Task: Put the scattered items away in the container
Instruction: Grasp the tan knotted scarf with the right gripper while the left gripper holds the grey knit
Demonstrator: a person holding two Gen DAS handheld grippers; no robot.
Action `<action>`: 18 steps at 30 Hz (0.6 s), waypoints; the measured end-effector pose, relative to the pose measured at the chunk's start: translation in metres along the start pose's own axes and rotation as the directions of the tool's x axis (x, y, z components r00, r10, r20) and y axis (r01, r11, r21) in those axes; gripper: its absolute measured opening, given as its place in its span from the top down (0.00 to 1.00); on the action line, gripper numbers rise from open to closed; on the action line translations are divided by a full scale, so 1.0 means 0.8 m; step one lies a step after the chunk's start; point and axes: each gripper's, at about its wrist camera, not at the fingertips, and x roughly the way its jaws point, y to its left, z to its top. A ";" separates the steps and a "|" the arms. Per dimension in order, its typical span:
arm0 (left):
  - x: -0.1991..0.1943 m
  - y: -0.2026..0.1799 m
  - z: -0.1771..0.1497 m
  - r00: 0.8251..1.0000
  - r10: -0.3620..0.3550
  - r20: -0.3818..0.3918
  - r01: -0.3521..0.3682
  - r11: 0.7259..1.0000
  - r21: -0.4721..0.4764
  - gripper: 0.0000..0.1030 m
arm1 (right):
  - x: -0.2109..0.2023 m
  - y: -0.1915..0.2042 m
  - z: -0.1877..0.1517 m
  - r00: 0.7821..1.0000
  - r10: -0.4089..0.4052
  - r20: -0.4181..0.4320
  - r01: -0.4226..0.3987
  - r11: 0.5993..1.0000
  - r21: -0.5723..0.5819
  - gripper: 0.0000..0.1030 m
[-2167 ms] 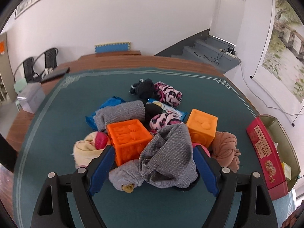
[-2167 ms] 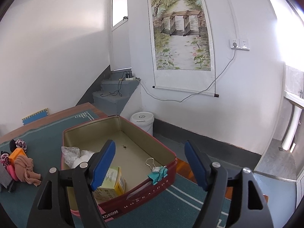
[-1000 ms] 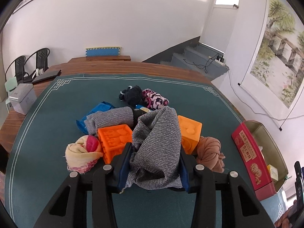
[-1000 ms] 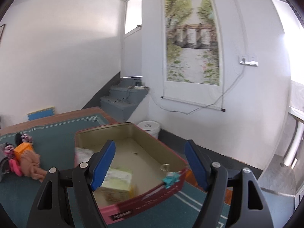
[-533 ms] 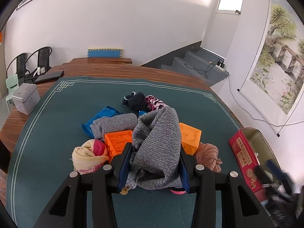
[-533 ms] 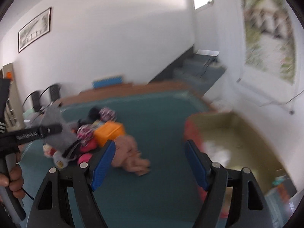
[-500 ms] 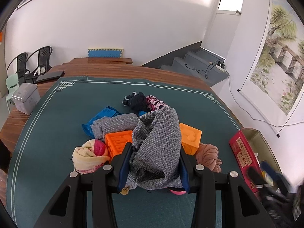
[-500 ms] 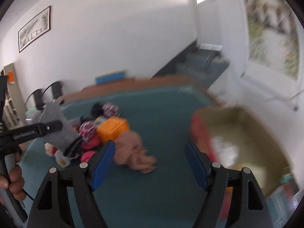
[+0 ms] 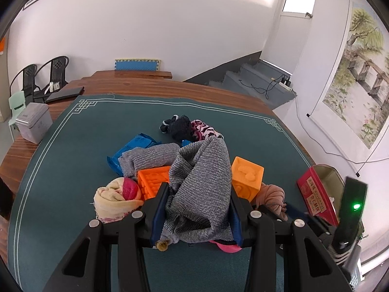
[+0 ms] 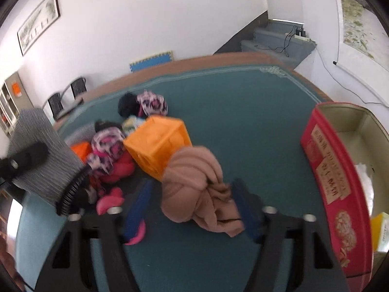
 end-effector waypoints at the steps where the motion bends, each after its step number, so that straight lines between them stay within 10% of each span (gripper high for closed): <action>1: 0.001 0.000 0.000 1.000 0.002 -0.002 -0.002 1.000 0.000 0.56 | 0.003 0.000 -0.002 1.000 -0.002 -0.008 0.002 1.000 -0.007 0.47; 18: 0.000 -0.010 -0.005 1.000 0.001 -0.001 -0.001 1.000 0.021 0.56 | -0.106 -0.032 0.008 0.970 -0.073 0.231 0.062 0.997 0.052 0.73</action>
